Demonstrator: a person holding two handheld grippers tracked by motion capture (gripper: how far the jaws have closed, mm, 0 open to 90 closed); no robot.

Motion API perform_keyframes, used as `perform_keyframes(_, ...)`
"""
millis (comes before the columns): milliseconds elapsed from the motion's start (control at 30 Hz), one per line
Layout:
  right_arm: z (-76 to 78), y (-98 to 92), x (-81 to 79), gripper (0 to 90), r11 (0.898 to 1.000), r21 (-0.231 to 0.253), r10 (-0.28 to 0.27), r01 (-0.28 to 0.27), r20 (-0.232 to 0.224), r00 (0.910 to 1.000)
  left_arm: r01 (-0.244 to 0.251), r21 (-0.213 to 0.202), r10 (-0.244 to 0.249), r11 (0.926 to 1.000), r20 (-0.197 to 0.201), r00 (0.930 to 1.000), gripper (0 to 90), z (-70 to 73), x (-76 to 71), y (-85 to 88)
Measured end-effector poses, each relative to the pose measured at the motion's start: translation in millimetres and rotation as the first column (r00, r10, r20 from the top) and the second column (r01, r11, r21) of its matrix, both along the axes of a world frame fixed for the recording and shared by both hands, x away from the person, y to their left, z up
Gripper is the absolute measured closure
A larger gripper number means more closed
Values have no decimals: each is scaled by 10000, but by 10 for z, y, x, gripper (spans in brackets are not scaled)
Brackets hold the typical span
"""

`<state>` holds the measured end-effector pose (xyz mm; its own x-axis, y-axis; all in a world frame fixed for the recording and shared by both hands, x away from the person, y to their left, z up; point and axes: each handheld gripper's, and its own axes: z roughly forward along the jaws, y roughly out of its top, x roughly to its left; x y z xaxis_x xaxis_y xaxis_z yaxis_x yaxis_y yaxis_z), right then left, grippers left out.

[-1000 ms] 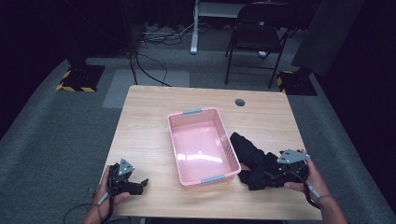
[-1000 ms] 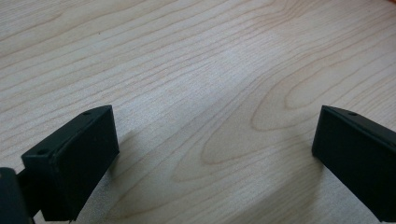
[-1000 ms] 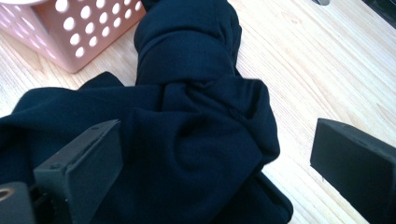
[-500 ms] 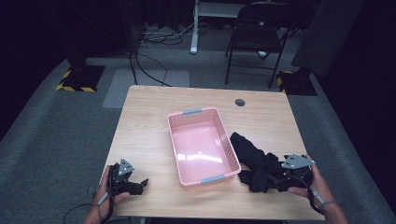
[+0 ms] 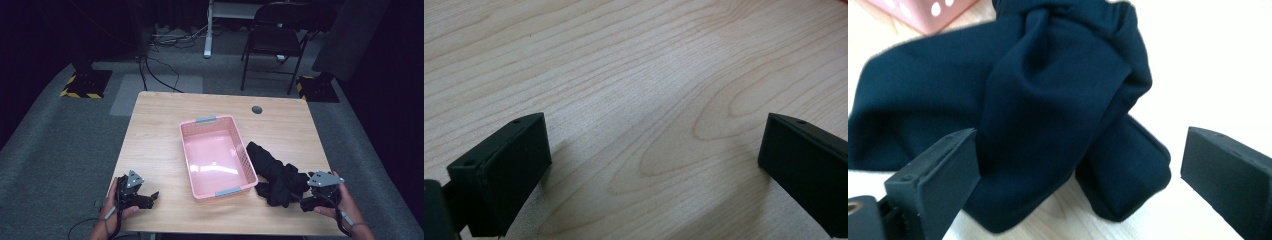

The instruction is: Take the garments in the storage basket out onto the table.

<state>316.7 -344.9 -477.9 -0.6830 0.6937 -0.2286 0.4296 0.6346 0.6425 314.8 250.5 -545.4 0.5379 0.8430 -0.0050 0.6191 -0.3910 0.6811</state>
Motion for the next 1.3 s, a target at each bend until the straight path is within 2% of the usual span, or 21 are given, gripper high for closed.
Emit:
perform_keyframes(633, -165, -165, -132, 29, 9999, 118, -38, 42, -315, 9995, -1, 1, 1, 10000, 1, 10000, 0, 0, 0, 0)
perform_keyframes(867, -267, -225, -149, 30, 9997, -44, -234, 233, -437, 9988, -1, 0, 1, 10000, 3, 10000, 0, 0, 0, 0)
perform_keyframes(1300, -425, -348, -162, 30, 9981, 86, -599, 606, -610, 9963, -1, 0, 1, 10000, 3, 10000, 0, 0, 0, 0)
